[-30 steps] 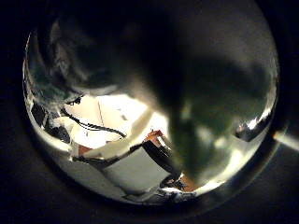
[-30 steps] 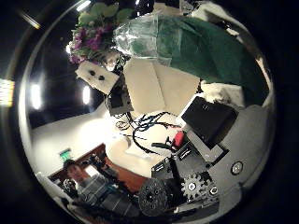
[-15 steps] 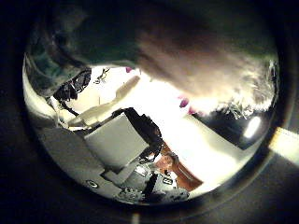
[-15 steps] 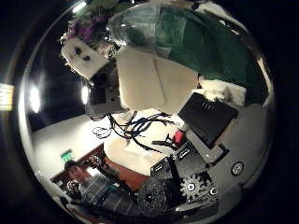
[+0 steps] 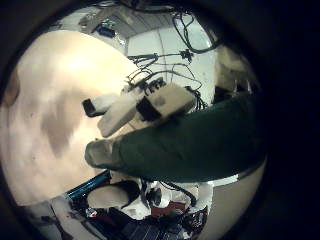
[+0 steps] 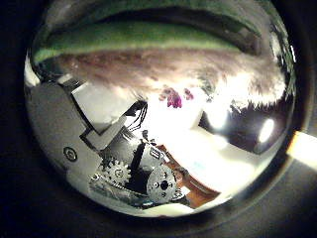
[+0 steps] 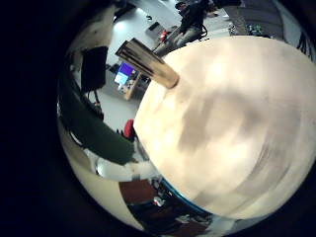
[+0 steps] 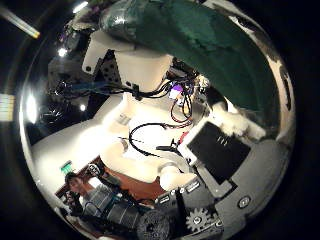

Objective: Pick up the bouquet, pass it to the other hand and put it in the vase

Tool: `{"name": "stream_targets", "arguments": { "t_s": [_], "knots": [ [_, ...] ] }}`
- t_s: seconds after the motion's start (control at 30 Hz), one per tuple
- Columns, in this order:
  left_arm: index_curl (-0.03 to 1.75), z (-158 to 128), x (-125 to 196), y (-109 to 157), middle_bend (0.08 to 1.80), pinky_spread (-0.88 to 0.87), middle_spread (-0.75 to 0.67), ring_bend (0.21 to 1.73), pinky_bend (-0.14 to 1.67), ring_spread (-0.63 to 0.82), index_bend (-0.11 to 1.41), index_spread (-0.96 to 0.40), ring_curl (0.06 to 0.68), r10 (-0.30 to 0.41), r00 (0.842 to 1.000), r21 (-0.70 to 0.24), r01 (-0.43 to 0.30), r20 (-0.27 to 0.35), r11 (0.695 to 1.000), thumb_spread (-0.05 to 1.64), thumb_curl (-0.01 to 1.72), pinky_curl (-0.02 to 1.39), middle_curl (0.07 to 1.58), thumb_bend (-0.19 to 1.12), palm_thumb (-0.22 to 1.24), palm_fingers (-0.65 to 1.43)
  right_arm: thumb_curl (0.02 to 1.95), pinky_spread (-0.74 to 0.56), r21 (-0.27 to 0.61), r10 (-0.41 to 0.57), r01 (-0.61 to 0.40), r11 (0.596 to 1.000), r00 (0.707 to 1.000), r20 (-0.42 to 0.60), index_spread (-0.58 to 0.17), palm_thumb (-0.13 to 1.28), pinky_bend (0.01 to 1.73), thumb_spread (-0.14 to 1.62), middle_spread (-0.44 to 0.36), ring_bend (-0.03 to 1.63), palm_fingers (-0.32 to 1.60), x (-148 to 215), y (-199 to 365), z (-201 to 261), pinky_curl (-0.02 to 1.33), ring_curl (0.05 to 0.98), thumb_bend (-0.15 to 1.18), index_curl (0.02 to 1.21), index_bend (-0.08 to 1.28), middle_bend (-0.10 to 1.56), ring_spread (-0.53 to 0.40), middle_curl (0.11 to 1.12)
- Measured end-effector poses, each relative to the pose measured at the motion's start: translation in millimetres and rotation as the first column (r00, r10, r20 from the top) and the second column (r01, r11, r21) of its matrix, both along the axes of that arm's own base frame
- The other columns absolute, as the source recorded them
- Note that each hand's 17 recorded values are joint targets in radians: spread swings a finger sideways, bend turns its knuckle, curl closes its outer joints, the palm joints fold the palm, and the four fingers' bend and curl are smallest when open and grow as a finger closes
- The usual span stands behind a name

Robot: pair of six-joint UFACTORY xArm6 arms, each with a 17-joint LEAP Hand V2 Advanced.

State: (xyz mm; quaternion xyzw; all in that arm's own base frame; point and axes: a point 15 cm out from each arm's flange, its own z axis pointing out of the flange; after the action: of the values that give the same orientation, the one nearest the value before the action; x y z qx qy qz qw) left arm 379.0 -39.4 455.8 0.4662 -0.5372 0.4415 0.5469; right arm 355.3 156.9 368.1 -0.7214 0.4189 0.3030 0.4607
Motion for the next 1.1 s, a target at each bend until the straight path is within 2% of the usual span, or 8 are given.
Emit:
{"name": "stream_targets", "arguments": {
  "t_s": [0.2, 0.23, 0.27, 0.3, 0.37, 0.47, 0.67, 1.1],
  "knots": [
    [1.23, 15.7, -3.6, 5.5, 1.05, -0.64, -0.54, 1.42, 1.03, -0.39, 0.68, -0.62, 0.567, 0.033, 0.995, -0.009, -0.033, 0.095, 0.999, 0.13, 0.75, 0.55, 1.07, -0.02, 1.1, 1.15, 0.67, -0.41, 0.003, -0.003, 0.003, 1.0, 1.0, -0.016, -0.312, 0.99, 0.91, 0.76, -0.144, 1.22, 0.19, -2.5, -4.0, -5.0, 0.88, 0.591, -0.03, 0.88, 0.27, 0.78, -0.235, 0.69],
    [1.23, 18.6, -3.9, 7.1, 1.06, -0.64, -0.54, 1.42, 1.03, -0.39, 0.68, -0.63, 0.568, 0.042, 0.993, -0.004, -0.042, 0.108, 0.999, 0.12, 0.76, 0.56, 1.07, -0.02, 1.1, 1.15, 0.66, -0.35, 0.003, -0.007, 0.007, 1.0, 1.0, -0.018, -0.296, 0.97, 0.84, 0.79, -0.126, 1.18, 0.09, -2.3, -5.8, -5.8, 0.87, 0.59, -0.03, 0.86, 0.27, 0.73, -0.209, 0.66],
    [1.22, 21.6, -4.3, 9.4, 1.07, -0.64, -0.54, 1.43, 1.03, -0.39, 0.69, -0.64, 0.573, 0.052, 0.991, 0.0, -0.052, 0.123, 0.999, 0.1, 0.78, 0.56, 1.06, -0.02, 1.1, 1.14, 0.62, -0.18, 0.002, -0.008, 0.008, 1.0, 1.0, -0.019, -0.283, 0.92, 0.78, 0.84, -0.045, 1.04, -0.12, -2.2, -7.1, -6.1, 0.84, 0.537, -0.05, 0.79, 0.22, 0.59, -0.115, 0.6],
    [1.22, 24.7, -4.7, 13.3, 1.07, -0.64, -0.54, 1.43, 1.03, -0.39, 0.7, -0.64, 0.576, 0.069, 0.988, 0.006, -0.07, 0.139, 0.998, 0.09, 0.79, 0.57, 1.06, -0.02, 1.1, 1.14, 0.6, -0.02, 0.002, -0.009, 0.009, 1.0, 1.0, -0.019, -0.283, 0.88, 0.72, 0.86, 0.029, 0.91, -0.15, -2.1, -7.5, -6.0, 0.79, 0.47, -0.05, 0.71, 0.18, 0.49, -0.009, 0.53],
    [1.22, 30.4, -4.1, 22.2, 1.09, -0.64, -0.54, 1.44, 1.04, -0.38, 0.72, -0.65, 0.58, 0.107, 0.98, 0.014, -0.111, 0.166, 0.994, 0.06, 0.8, 0.57, 1.05, -0.02, 1.11, 1.14, 0.57, 0.17, 0.003, -0.015, 0.015, 1.0, 1.0, -0.02, -0.284, 0.85, 0.64, 0.89, 0.099, 0.78, -0.13, -1.3, -10.2, -6.0, 0.71, 0.398, -0.04, 0.61, 0.15, 0.39, 0.093, 0.47],
    [1.21, 43.3, -5.3, 34.5, 1.1, -0.64, -0.54, 1.44, 1.04, -0.38, 0.73, -0.66, 0.585, 0.161, 0.963, 0.022, -0.17, 0.214, 0.985, 0.05, 0.82, 0.58, 1.05, -0.02, 1.1, 1.13, 0.54, 0.32, 0.003, -0.022, 0.022, 1.0, 1.0, -0.017, -0.289, 0.83, 0.55, 0.91, 0.148, 0.67, -0.12, -0.8, -12.9, -5.5, 0.63, 0.343, -0.03, 0.52, 0.14, 0.32, 0.164, 0.42],
    [1.2, 69.2, -9.6, 59.6, 1.11, -0.63, -0.53, 1.45, 1.05, -0.39, 0.75, -0.67, 0.592, 0.247, 0.926, 0.02, -0.263, 0.286, 0.964, 0.03, 0.85, 0.6, 1.03, -0.02, 1.11, 1.13, 0.49, 0.43, 0.007, -0.028, 0.028, 1.0, 0.999, -0.017, -0.316, 0.79, 0.46, 0.94, 0.186, 0.53, -0.07, -0.1, -16.2, -4.7, 0.5, 0.278, -0.03, 0.38, 0.13, 0.21, 0.233, 0.36],
    [1.18, 115.0, -23.9, 103.3, 1.14, -0.64, -0.52, 1.45, 1.05, -0.39, 0.77, -0.69, 0.596, 0.345, 0.847, 0.037, -0.392, 0.405, 0.919, 0.03, 0.88, 0.61, 1.01, -0.02, 1.1, 1.13, 0.43, 0.43, 0.008, -0.035, 0.036, 0.999, 0.998, -0.047, -0.341, 0.73, 0.43, 0.96, 0.204, 0.44, -0.06, -2.8, -18.1, -15.6, 0.4, 0.248, -0.03, 0.25, 0.13, 0.17, 0.259, 0.3]
  ]
}}
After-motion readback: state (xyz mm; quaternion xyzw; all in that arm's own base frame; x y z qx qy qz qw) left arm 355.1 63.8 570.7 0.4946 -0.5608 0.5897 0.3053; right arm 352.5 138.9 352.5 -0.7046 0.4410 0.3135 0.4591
